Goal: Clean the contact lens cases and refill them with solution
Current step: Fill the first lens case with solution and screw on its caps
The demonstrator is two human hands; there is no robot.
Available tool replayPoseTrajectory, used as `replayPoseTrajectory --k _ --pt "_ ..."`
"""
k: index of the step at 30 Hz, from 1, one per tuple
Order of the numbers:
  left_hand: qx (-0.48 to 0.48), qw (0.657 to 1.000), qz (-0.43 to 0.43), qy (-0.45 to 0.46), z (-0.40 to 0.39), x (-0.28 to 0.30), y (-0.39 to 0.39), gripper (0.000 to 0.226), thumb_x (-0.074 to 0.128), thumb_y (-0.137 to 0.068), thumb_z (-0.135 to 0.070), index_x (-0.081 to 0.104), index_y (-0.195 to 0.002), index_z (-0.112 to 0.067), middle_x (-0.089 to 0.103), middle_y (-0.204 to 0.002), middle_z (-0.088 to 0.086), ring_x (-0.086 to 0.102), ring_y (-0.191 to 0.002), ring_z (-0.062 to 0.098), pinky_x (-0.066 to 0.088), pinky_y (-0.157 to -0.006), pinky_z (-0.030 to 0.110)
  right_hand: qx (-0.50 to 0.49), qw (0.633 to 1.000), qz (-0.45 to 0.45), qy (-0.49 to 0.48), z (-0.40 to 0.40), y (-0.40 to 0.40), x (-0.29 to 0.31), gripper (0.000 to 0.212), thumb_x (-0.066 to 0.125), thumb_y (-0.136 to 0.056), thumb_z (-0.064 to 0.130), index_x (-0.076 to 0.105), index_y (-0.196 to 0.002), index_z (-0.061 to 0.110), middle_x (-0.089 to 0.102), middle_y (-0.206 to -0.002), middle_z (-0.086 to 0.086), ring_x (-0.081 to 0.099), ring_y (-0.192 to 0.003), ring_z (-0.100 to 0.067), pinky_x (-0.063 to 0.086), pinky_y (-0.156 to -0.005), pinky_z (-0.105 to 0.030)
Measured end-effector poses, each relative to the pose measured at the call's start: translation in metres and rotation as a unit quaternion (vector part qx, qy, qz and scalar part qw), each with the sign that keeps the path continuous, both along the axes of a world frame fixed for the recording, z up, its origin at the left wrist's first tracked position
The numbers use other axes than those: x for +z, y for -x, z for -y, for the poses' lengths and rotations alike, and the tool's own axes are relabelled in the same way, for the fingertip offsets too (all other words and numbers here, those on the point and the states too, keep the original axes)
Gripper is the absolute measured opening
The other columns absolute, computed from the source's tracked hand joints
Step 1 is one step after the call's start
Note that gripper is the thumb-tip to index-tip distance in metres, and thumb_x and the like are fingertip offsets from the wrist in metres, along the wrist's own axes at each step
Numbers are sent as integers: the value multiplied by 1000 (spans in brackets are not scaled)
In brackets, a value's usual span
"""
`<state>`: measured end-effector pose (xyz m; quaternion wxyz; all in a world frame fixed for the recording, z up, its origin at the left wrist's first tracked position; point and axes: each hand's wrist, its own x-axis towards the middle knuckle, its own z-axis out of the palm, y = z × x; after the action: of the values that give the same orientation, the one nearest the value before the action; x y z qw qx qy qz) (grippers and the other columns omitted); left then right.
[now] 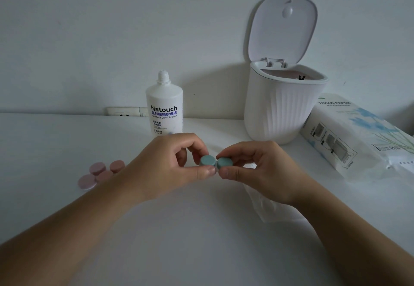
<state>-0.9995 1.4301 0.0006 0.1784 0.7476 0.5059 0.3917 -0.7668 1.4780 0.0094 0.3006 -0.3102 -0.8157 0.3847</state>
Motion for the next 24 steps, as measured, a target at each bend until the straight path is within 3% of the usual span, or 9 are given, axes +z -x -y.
replayPoseTrajectory --k 3,6,8,10,13,17,20,24 --pt "-36 999 -8 8 3 4 0 21 68 -77 -47 71 -96 -38 59 -70 -28 44 -53 7 35 -52 8 3 1000 -5 2 0 0 0 19 83 -82 22 77 -99 27 78 -92 10 72 -84 -9 57 -82 -20" --pt "-25 999 7 39 2 1 1 37 69 -72 -57 69 -107 -44 66 -91 -22 48 -57 8 40 -55 11 4 1000 -7 0 0 0 0 18 83 -82 23 77 -98 29 78 -92 11 72 -84 -8 57 -82 -20" --pt "-16 999 9 36 2 -1 0 39 74 -69 -65 68 -101 -43 65 -84 -24 45 -54 2 37 -51 11 5 1000 -5 -3 0 -1 0 19 83 -82 25 77 -99 29 77 -93 11 72 -85 -8 56 -82 -19" --pt "-23 999 10 30 2 -1 -2 31 76 -72 -63 69 -90 -38 58 -64 -28 42 -48 1 32 -46 9 7 1000 -2 -4 0 0 0 20 83 -81 27 77 -99 31 77 -93 12 72 -85 -8 57 -81 -19" --pt "-18 999 9 44 0 -2 1 36 73 -69 -67 70 -88 -36 46 -51 -15 39 -46 4 30 -45 13 14 1000 1 -5 0 0 -1 19 83 -81 29 77 -97 35 77 -92 14 72 -84 -6 55 -79 -15" --pt "-39 996 32 79 -2 -1 3 37 77 -64 -65 74 -86 -35 45 -53 -8 38 -51 7 32 -49 19 29 999 13 -8 0 1 -2 19 82 -82 30 76 -99 38 76 -91 17 71 -84 -3 52 -77 -12" --pt "-62 990 57 110 -2 2 3 37 81 -62 -59 77 -88 -33 63 -69 15 47 -59 29 39 -58 32 37 999 13 -7 0 1 -3 19 82 -82 30 77 -99 36 75 -91 18 71 -84 -2 51 -78 -11" --pt "-81 986 70 129 -2 2 4 38 85 -61 -55 78 -89 -29 68 -79 20 52 -67 42 42 -63 38 47 998 29 -14 0 1 -3 19 80 -82 34 77 -101 34 75 -94 18 71 -87 -3 51 -78 -10"
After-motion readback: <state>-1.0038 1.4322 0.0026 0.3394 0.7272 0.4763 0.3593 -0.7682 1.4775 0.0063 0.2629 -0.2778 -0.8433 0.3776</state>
